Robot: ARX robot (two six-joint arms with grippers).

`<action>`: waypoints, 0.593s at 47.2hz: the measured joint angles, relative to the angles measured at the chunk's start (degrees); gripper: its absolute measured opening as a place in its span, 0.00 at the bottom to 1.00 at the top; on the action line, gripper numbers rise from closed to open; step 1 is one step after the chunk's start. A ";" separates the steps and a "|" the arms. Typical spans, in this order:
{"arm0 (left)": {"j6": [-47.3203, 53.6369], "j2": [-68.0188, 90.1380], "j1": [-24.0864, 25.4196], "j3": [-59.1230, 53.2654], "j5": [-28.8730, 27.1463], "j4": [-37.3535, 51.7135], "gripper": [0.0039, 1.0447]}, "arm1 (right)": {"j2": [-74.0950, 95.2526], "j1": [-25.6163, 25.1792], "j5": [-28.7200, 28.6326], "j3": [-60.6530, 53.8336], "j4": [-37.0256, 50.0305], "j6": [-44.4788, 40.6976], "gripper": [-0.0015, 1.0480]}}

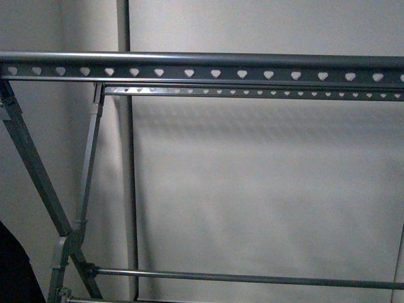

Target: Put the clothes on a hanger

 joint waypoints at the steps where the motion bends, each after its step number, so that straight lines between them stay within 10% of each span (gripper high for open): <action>1: -0.02 0.00 0.04 0.00 0.02 0.00 0.36 | 0.00 0.00 0.00 0.00 0.00 0.00 0.93; 11: -0.31 -4.20 -0.33 -2.97 5.44 -0.24 0.04 | 0.00 0.00 0.00 0.00 0.00 0.00 0.93; 28: 13.49 -26.12 -6.45 -15.45 28.70 -6.84 0.04 | 0.00 0.00 0.02 0.00 0.00 0.02 0.93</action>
